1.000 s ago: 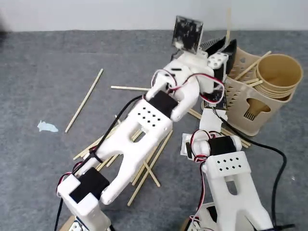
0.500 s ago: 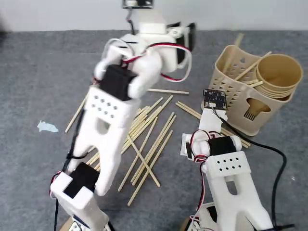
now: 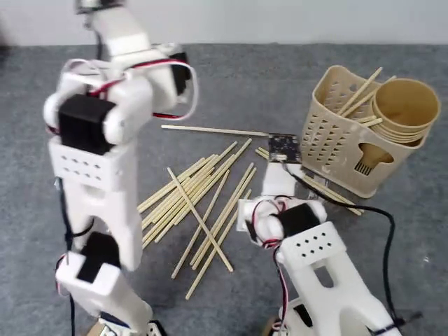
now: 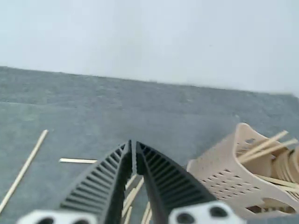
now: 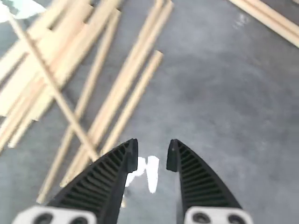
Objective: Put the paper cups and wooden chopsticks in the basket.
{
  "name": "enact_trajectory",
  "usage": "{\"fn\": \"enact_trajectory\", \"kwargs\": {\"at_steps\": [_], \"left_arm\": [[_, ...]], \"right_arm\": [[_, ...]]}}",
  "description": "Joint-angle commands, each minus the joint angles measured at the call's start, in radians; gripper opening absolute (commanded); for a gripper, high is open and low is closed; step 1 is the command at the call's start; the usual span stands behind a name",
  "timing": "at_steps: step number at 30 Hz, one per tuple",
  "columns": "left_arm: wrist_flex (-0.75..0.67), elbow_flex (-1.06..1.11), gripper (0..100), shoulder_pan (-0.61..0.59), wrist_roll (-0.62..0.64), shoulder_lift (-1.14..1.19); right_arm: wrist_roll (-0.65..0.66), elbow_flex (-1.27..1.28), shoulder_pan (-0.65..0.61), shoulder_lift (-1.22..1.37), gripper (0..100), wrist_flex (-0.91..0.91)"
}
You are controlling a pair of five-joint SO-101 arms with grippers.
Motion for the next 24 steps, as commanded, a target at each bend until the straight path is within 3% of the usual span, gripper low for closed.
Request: {"fn": "enact_trajectory", "kwargs": {"at_steps": [1,3,9,17,24], "left_arm": [[0.021,0.091,1,-0.051,0.008,-0.112],[0.02,0.183,1,-0.063,0.006,-0.16],[0.012,0.398,1,-0.101,0.005,-0.302],[-0.074,0.619,1,-0.198,0.005,-0.427],[-0.198,0.846,1,-0.262,0.005,-0.532]], "right_arm": [[-0.017,-0.031,-0.053,-0.004,12.8,-0.067],[-0.035,-0.034,-0.07,0.028,13.9,-0.101],[-0.157,-0.176,-0.077,0.308,31.4,-0.076],[-0.203,-0.431,-0.073,0.677,23.6,-0.107],[-0.215,-0.539,-0.07,0.855,23.3,-0.165]]}}
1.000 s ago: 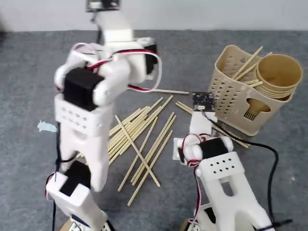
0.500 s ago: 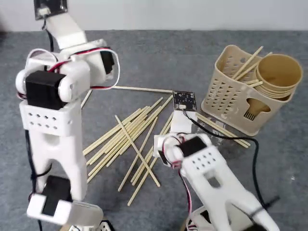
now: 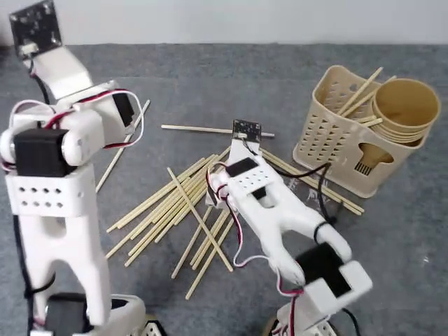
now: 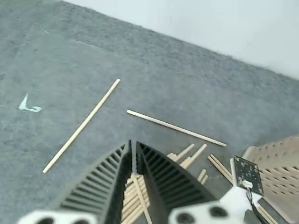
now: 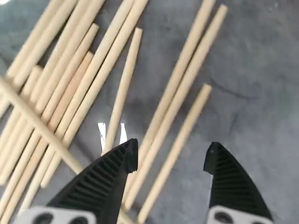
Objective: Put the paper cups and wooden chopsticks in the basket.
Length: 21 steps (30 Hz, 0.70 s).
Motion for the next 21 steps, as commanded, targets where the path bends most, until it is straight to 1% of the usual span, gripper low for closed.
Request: {"fn": "enact_trajectory", "kwargs": {"at_steps": [1,5,8,10,12,15,16,18,21], "left_arm": [[-0.089,0.085,1,-0.029,0.006,-0.092],[-0.166,0.208,1,-0.032,-0.009,-0.172],[-0.213,0.298,1,-0.031,-0.041,-0.239],[-0.249,0.36,1,-0.034,-0.041,-0.284],[-0.27,0.426,1,-0.034,-0.043,-0.324],[-0.288,0.522,1,-0.034,-0.071,-0.376],[-0.293,0.552,1,-0.034,-0.083,-0.391],[-0.293,0.605,1,-0.035,-0.087,-0.423],[-0.293,0.688,1,-0.035,-0.087,-0.474]], "right_arm": [[-0.011,-0.081,-0.001,0.042,23.2,-0.042],[-0.011,-0.091,0.001,0.101,23.1,-0.074],[-0.011,-0.091,0.001,0.119,23.0,-0.07],[-0.009,-0.086,0.002,0.12,22.1,-0.065],[-0.006,-0.086,0.022,0.124,16.4,-0.065],[-0.003,-0.087,0.061,0.12,3.0,-0.065],[-0.002,-0.087,0.07,0.119,0.1,-0.065],[-0.002,-0.083,0.084,0.117,2.7,-0.056],[0.032,-0.089,0.085,0.107,0.6,-0.015]]}}
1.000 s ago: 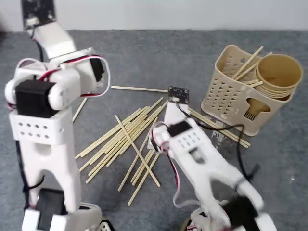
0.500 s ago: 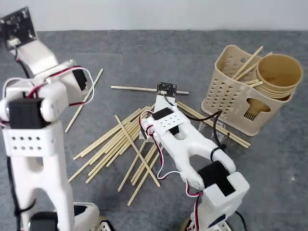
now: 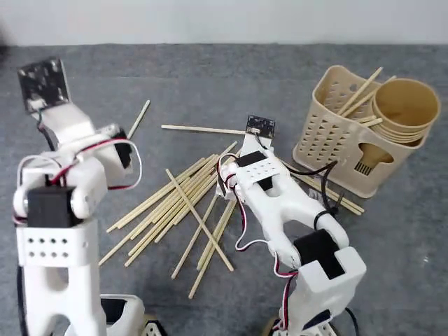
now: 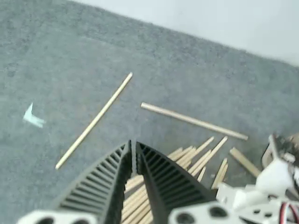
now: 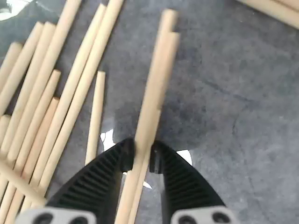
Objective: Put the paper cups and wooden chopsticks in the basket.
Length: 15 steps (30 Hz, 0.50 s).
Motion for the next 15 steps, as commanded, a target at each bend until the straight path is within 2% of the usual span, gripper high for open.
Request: {"fn": "enact_trajectory", "kwargs": {"at_steps": [1,7,15], "left_arm": [[-0.021,0.068,1,-0.009,-0.012,-0.084],[-0.021,0.242,1,-0.009,-0.012,-0.215],[-0.023,0.446,1,-0.009,-0.015,-0.404]], "right_arm": [[0.04,-0.035,0.001,-0.021,1.0,0.035],[0.061,-0.031,-0.001,-0.142,0.9,0.087],[0.19,-0.034,0.024,-0.326,0.8,0.125]]}}
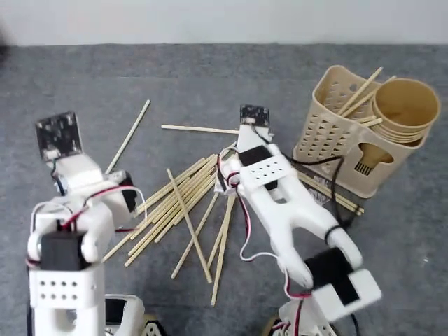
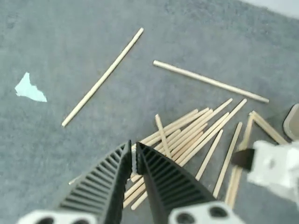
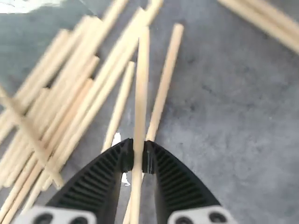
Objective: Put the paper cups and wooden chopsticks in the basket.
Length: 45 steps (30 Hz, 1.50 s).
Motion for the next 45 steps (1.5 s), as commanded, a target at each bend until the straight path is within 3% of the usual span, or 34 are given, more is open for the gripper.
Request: {"fn": "enact_trajectory", "kwargs": {"at_steps": [1,6,16,27,40,45], "left_arm": [[-0.023,0.059,1,-0.009,-0.009,-0.087],[-0.038,0.17,1,-0.009,-0.011,-0.161],[-0.236,0.467,1,-0.009,-0.011,-0.276],[-0.261,0.625,1,-0.009,-0.008,-0.451],[-0.261,0.765,1,-0.008,-0.008,-0.695],[-0.255,0.828,1,-0.008,-0.008,-0.796]], "right_arm": [[0.075,-0.028,0.033,-0.131,0.8,0.012],[0.196,-0.029,0.081,-0.254,0.8,0.01],[0.384,-0.046,0.127,-0.535,0.8,0.001],[0.43,-0.351,0.251,-0.647,0.8,-0.001],[0.485,-0.419,0.473,-0.647,0.8,-0.469],[0.485,-0.417,0.524,-0.624,0.8,-0.55]]}}
